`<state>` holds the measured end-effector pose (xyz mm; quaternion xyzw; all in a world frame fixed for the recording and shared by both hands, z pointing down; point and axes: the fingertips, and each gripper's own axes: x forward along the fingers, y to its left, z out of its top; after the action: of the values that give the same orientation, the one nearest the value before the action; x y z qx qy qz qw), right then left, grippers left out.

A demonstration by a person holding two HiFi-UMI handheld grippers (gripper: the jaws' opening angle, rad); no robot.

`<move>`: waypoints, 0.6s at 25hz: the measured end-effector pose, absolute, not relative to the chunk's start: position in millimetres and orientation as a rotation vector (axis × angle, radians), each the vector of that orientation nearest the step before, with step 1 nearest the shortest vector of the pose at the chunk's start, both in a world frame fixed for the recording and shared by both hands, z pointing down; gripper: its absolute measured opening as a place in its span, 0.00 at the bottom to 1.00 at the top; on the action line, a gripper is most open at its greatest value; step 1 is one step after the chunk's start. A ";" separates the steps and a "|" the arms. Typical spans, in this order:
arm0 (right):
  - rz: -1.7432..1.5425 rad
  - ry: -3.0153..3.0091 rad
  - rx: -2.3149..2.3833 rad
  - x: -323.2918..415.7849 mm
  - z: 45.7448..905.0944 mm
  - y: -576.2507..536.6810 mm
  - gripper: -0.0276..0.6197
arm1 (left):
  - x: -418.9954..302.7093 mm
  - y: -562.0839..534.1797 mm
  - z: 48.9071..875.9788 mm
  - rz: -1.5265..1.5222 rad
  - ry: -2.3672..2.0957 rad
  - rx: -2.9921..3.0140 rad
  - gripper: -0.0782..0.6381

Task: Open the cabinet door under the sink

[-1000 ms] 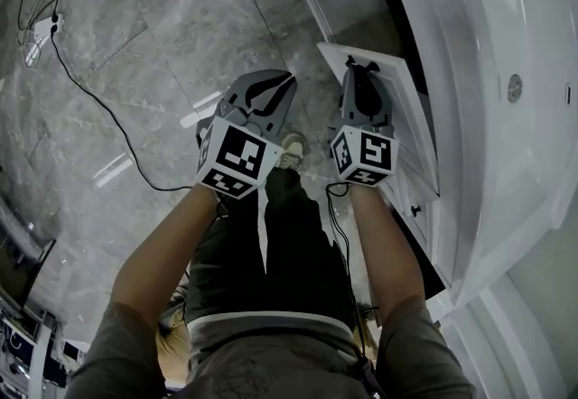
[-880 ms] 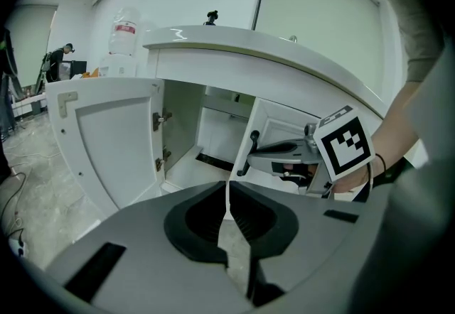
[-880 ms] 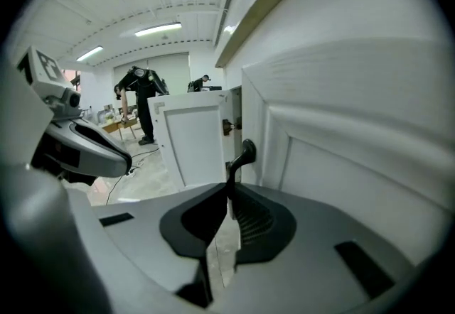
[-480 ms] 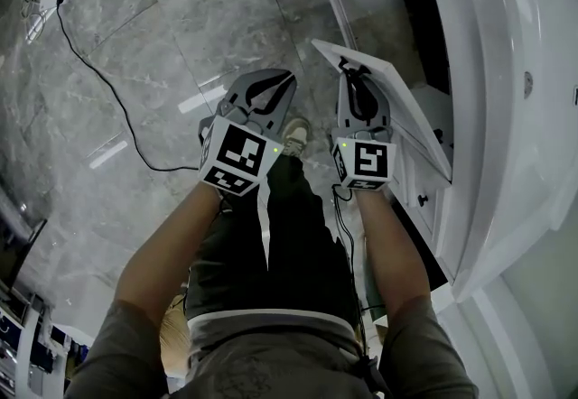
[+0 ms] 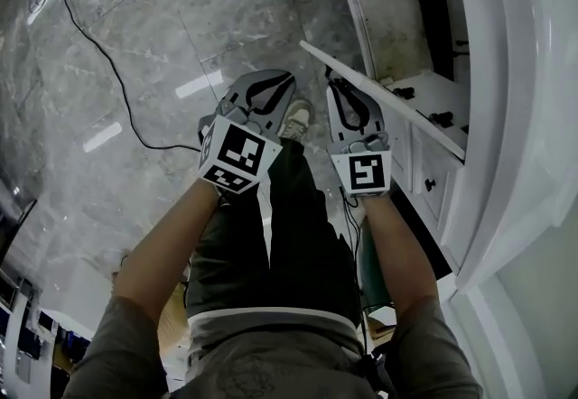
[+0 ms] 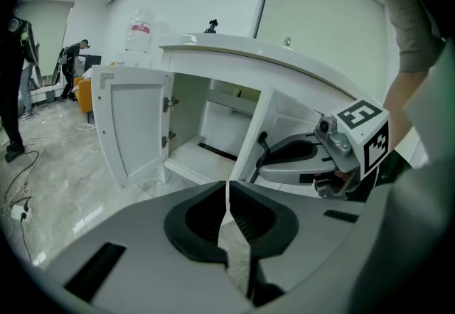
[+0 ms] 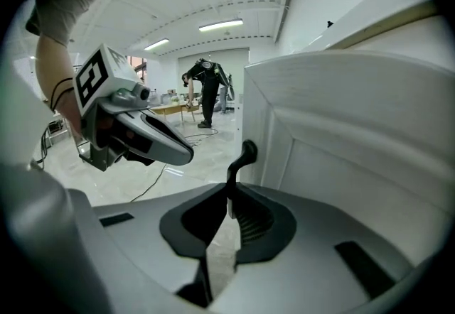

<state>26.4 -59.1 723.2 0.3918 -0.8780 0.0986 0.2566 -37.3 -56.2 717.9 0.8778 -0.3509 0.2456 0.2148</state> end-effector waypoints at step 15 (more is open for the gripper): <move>0.208 -2.383 0.730 31.7 730.8 57.0 0.11 | -5.3 37.4 723.0 0.712 -0.775 2.457 0.15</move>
<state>31.7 57.0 730.8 0.2771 -0.9044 0.0790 0.3147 -5.3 37.4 723.0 0.8941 -0.2819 0.2592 0.2320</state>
